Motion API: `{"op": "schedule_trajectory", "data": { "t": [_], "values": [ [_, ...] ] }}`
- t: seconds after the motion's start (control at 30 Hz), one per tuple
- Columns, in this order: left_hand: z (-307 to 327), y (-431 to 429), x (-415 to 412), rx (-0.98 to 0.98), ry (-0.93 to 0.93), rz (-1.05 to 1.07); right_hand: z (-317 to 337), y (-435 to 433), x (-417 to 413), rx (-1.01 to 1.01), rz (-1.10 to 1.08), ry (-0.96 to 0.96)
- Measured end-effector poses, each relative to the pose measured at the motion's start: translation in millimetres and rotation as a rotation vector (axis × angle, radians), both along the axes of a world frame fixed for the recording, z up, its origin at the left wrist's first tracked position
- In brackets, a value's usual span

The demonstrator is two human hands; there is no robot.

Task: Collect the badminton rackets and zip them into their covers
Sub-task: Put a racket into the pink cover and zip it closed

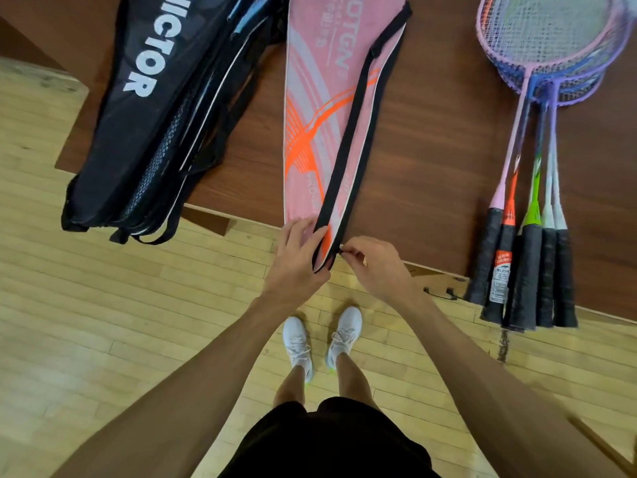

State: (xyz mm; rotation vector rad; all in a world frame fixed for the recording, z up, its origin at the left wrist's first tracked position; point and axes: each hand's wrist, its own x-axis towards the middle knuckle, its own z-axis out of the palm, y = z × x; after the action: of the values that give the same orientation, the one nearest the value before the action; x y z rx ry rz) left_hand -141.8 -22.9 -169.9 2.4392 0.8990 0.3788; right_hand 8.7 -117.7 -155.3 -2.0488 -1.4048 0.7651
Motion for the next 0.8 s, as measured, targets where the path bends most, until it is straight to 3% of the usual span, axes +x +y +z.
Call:
{"op": "schedule_trajectory", "data": {
  "t": [0.1, 0.2, 0.3, 0.5, 0.63, 0.8],
  "values": [
    [9, 12, -9, -0.161, 0.038, -0.088, -2, -2, -4, -0.034, -0.057, 0.003],
    [13, 34, -23, -0.302, 0.125, -0.308, 2, -6, -11, -0.045, -0.122, 0.002],
    [14, 45, -26, -0.282, 0.157, -0.413, 7, -11, -17, -0.112, -0.158, -0.002],
    [9, 32, -19, -0.165, 0.124, -0.372, 2, -34, -42, -0.135, -0.109, -0.052],
    [8, 30, -18, -0.131, 0.113, -0.371, -5, -30, -66, -0.079, -0.109, -0.028],
    [6, 42, -30, -0.116, 0.097, -0.371, -2, -18, -63, -0.165, -0.095, 0.036]
  ]
}}
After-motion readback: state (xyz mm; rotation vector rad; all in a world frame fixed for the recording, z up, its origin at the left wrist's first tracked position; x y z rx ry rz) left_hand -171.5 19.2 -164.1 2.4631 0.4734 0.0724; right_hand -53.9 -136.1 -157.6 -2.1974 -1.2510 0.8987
